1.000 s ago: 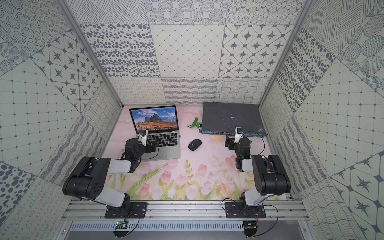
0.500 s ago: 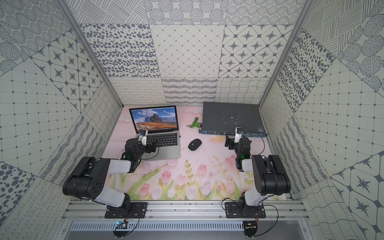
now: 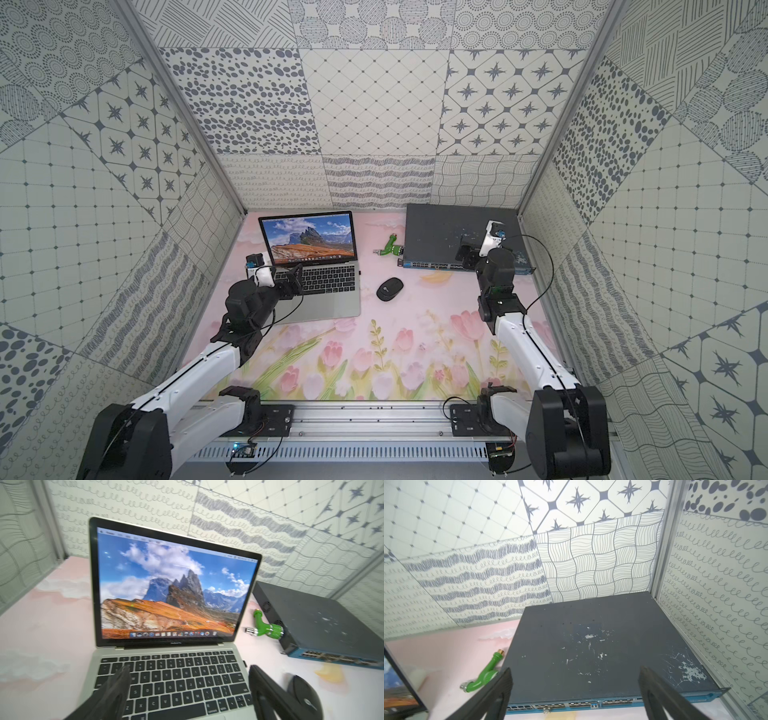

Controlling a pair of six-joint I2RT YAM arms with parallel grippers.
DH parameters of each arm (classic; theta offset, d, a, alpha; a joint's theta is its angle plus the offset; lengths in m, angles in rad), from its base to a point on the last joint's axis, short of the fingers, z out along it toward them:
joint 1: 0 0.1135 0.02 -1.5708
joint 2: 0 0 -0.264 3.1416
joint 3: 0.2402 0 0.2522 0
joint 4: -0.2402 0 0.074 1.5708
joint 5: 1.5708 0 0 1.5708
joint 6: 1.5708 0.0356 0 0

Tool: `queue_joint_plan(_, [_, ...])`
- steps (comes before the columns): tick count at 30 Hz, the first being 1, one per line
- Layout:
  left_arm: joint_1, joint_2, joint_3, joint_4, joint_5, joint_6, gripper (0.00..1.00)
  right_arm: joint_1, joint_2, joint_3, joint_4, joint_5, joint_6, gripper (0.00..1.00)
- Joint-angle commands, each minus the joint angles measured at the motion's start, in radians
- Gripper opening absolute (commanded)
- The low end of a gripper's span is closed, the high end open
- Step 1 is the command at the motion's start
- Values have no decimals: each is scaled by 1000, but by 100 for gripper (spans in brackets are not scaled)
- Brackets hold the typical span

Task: Remove the wireless mouse receiver from the laptop
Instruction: Pick up the mouse from the center of the board.

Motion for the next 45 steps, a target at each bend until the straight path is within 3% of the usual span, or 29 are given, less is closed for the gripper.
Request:
queue_joint_plan(1, [-221, 57, 176, -311, 63, 92, 85, 3, -35, -20, -223, -75, 103, 97])
queue_joint_plan(5, [-385, 290, 468, -568, 116, 203, 85, 3, -78, -43, -263, -95, 110, 97])
queue_joint_plan(9, [-525, 501, 706, -793, 83, 366, 86, 3, -103, -75, -275, -110, 114, 97])
queue_joint_plan(17, [-550, 923, 1238, -1247, 217, 450, 84, 3, -97, -102, -275, -113, 123, 97])
queue_joint_plan(23, [-563, 1160, 1560, -1530, 134, 480, 86, 1, -94, -104, -274, -113, 124, 97])
queue_joint_plan(30, [-558, 1300, 1687, -1620, 73, 479, 95, 1, -83, -106, -265, -128, 128, 97])
queue_joint_plan(39, [-535, 1398, 1709, -1644, 90, 438, 93, 1, -70, -115, -247, -164, 138, 97])
queue_joint_plan(45, [-529, 1440, 1719, -1632, 35, 421, 92, 1, -66, -118, -244, -185, 143, 97])
